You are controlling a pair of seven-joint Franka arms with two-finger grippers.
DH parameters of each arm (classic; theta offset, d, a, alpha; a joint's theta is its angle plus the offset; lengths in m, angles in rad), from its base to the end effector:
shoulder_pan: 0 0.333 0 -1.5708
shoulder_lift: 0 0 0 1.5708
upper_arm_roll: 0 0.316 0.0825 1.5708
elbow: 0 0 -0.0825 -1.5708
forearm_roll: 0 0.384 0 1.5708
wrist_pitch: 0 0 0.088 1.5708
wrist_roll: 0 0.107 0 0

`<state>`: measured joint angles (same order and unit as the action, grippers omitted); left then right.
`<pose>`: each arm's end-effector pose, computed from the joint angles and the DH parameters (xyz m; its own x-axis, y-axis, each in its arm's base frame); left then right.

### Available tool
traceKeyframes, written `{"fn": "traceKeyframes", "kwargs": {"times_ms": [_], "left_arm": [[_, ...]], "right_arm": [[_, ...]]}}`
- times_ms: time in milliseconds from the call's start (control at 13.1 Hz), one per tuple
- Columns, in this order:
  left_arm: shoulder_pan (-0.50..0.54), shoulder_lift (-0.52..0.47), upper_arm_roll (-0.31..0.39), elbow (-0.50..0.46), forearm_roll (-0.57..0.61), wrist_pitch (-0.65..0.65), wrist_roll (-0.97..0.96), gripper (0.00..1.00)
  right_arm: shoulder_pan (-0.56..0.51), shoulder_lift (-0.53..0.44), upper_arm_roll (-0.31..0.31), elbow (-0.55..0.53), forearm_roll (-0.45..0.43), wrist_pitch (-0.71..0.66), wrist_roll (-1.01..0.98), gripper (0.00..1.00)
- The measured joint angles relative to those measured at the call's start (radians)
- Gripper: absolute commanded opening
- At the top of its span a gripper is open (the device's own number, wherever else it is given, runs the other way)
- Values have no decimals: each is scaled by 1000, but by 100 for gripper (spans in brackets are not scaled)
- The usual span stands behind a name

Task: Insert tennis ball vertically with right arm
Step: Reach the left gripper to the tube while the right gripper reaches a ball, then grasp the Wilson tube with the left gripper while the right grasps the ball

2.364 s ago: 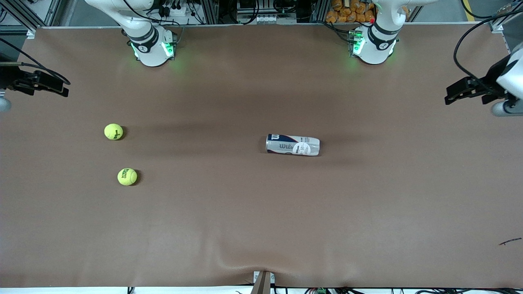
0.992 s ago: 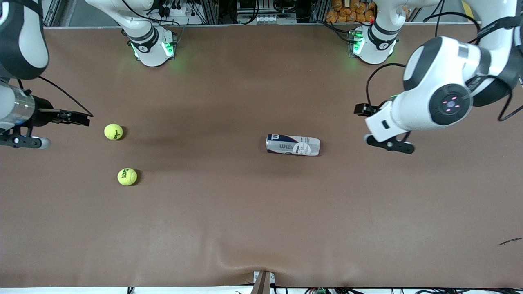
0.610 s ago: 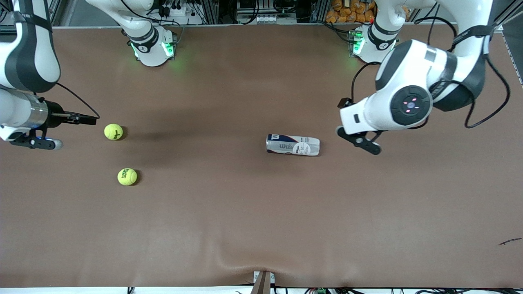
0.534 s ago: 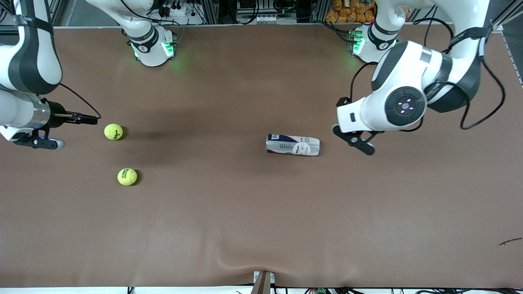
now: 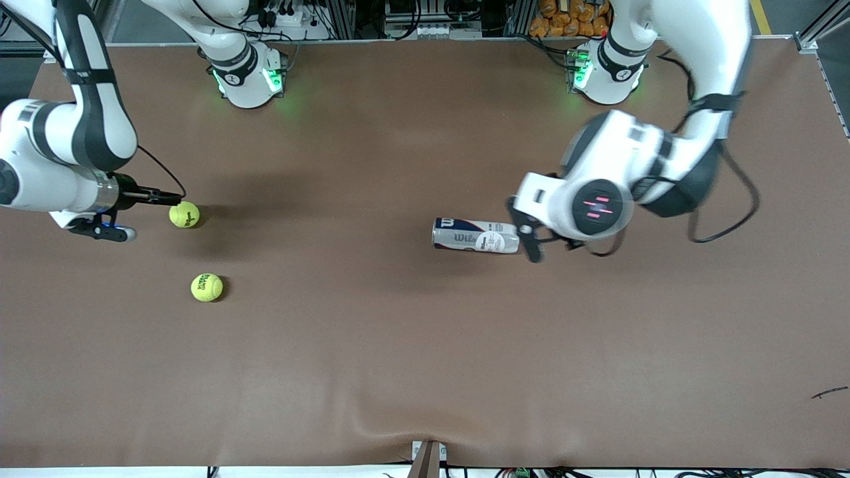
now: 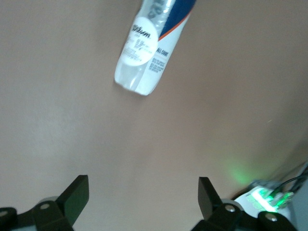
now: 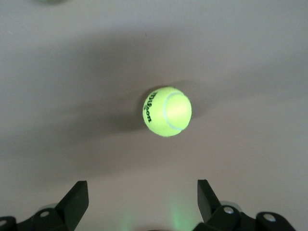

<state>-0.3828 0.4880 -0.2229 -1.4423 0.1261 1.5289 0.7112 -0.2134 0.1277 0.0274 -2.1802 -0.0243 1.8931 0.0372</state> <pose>0.5531 -0.3391 0.3884 0.1905 -0.9357 -0.2970 -0.9347 -0.2654 0.2365 0.4903 -0.0941 0.3055 0.8941 -0.1970 -0.4022 -0.2025 -0.9788 0.0295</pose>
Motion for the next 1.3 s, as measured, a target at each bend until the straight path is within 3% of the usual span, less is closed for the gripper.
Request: {"fn": "traceKeyframes", "kwargs": {"times_ms": [229, 381, 610, 1220, 1297], "left_arm": [[-200, 44, 0, 1, 183, 16, -4, 100], [-266, 99, 3, 2, 236, 65, -4, 100], [-270, 165, 10, 17, 267, 101, 15, 100], [-297, 274, 11, 30, 329, 157, -80, 100], [-299, 284, 11, 32, 330, 163, -88, 100]], "right_arm": [[-56, 79, 0, -10, 2, 42, -50, 100], [-69, 134, -1, -11, 2, 118, -88, 100], [-69, 202, 3, -11, 2, 209, -92, 100], [-81, 270, 1, -10, 2, 229, -142, 100], [-88, 278, 1, -10, 2, 233, -142, 87]]}}
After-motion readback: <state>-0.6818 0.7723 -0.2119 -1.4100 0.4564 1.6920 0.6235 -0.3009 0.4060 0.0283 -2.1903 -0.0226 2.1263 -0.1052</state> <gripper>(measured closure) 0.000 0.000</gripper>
